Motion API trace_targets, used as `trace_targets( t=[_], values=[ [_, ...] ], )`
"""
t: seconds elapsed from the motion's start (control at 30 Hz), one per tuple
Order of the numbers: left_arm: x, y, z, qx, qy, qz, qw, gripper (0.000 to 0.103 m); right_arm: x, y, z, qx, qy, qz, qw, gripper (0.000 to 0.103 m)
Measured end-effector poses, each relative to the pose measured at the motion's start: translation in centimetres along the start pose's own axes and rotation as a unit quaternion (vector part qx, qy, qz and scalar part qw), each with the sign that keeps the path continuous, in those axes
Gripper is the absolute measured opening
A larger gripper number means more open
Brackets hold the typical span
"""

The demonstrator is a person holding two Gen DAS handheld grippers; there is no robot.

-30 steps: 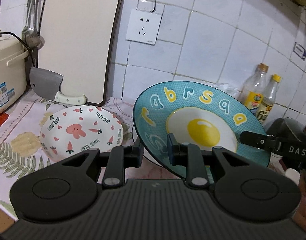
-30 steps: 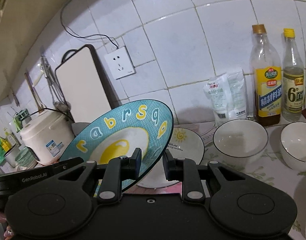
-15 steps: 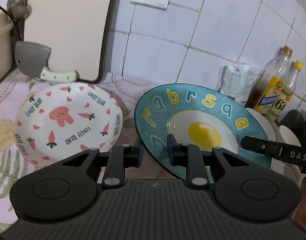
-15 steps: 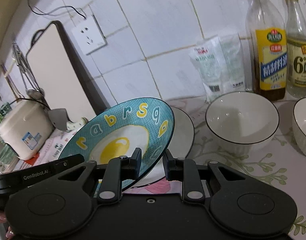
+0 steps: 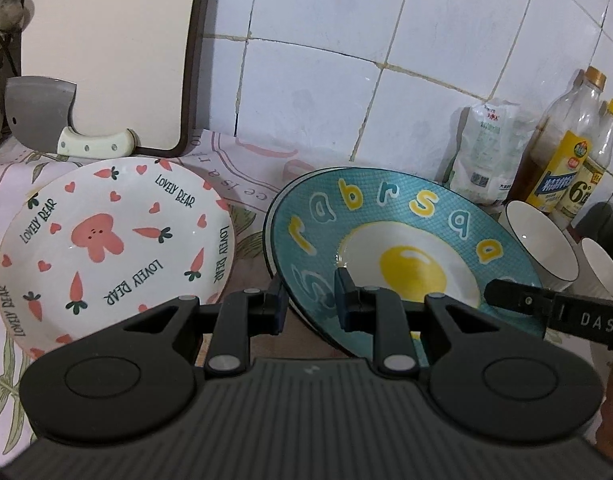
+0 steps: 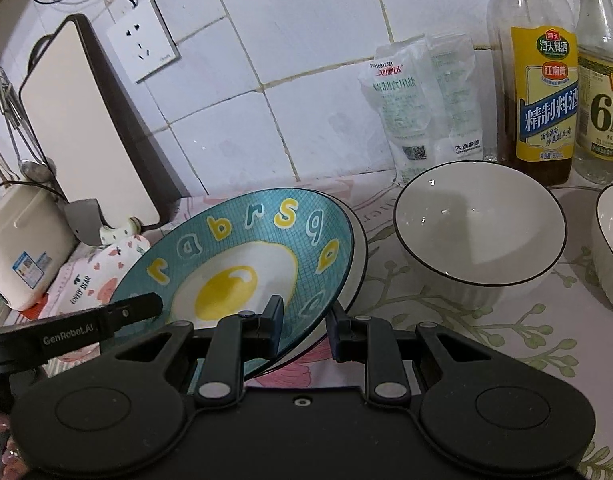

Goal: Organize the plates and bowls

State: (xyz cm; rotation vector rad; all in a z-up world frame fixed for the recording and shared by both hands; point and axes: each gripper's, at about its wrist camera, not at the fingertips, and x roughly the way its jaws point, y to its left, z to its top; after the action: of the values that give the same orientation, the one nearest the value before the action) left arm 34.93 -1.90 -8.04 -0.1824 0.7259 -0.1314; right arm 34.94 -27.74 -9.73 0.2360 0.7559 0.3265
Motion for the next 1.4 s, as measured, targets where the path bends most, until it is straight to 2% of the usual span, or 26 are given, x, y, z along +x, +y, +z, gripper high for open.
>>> trace_targets(
  t=[0.13, 0.37, 0.5, 0.67, 0.77, 0.9, 1.07, 1.13, 1.27, 1.4],
  values=[
    [0.7, -0.1, 0.1, 0.008, 0.003, 0.008, 0.9999, 0.022, 0.3, 0.7, -0.3, -0.008, 0.000, -0.022, 1.000, 0.028],
    [1.0, -0.5, 0.5, 0.025, 0.004, 0.017, 0.9995, 0.022, 0.8, 0.8, -0.3, -0.015, -0.006, -0.036, 0.999, 0.029],
    [1.7, -1.2, 0.6, 0.036, 0.017, 0.020, 0.9990, 0.022, 1.5, 0.6, -0.3, -0.018, -0.002, -0.058, 0.998, 0.030],
    [2.3, -1.2, 0.7, 0.031, 0.021, 0.023, 0.9990, 0.023, 1.9, 0.1, -0.4, -0.020, -0.010, -0.052, 0.998, 0.030],
    [2.6, -1.1, 1.2, 0.028, 0.037, 0.022, 0.9986, 0.024, 2.3, 0.2, -0.4, -0.028, -0.016, -0.054, 0.998, 0.031],
    [2.8, -1.5, 1.9, 0.031, 0.063, 0.020, 0.9973, 0.035, 2.4, 0.2, -0.6, -0.037, -0.023, -0.057, 0.997, 0.031],
    [2.0, -1.8, 2.0, 0.031, 0.072, 0.020, 0.9967, 0.042, 2.8, 0.4, -0.5, -0.045, -0.025, -0.066, 0.996, 0.032],
    [1.6, -1.9, 2.0, 0.032, 0.079, 0.037, 0.9957, 0.051, 2.9, 0.7, -0.7, -0.052, -0.027, -0.074, 0.996, 0.032],
    [-1.1, -2.2, 2.0, 0.059, 0.034, 0.047, 0.9966, 0.053, 2.7, 1.2, -1.0, -0.065, -0.036, -0.087, 0.993, 0.029],
    [-4.2, -2.2, 2.0, 0.068, 0.019, 0.044, 0.9965, 0.054, 1.1, 1.9, -1.4, -0.063, -0.039, -0.078, 0.994, 0.030]
  ],
)
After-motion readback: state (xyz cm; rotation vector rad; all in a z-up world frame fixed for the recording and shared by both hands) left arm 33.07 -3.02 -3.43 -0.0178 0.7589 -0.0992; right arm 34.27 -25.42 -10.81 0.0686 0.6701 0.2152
